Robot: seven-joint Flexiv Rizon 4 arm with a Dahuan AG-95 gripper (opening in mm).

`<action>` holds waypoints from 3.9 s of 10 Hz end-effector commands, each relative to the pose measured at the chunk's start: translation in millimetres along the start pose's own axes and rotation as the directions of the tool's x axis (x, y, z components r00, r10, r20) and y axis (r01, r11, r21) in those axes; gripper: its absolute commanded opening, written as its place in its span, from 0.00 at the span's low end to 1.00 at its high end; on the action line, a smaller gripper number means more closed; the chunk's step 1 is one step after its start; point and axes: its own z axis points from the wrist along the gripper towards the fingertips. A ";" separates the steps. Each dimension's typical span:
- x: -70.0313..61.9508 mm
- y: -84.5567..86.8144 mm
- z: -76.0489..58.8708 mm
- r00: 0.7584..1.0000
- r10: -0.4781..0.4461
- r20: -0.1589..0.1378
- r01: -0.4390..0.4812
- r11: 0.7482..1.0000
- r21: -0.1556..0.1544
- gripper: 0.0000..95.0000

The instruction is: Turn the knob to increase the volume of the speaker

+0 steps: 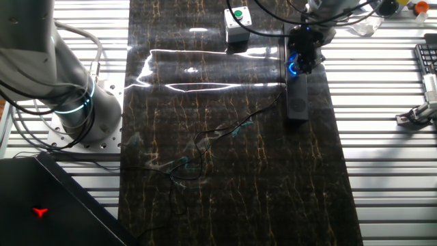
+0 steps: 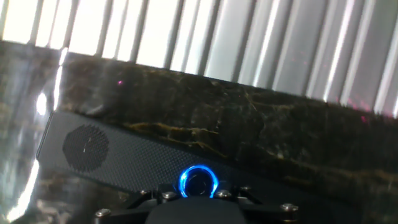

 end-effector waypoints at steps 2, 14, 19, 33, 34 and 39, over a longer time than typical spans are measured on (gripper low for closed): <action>-1.2 -0.6 1.9 1.000 -0.023 -0.002 0.023 1.000 0.002 0.40; -1.2 -0.8 2.3 0.994 0.109 -0.009 -0.109 0.994 0.014 0.20; -1.2 -0.8 2.4 0.970 0.243 -0.005 -0.243 0.970 0.006 0.20; -1.0 -0.6 1.9 0.908 0.419 0.005 -0.419 0.908 0.008 0.40; -0.9 -0.6 1.6 0.911 0.412 0.006 -0.412 0.911 0.011 0.60; 5.1 11.2 -37.6 0.940 0.342 0.010 -0.342 0.939 0.016 0.40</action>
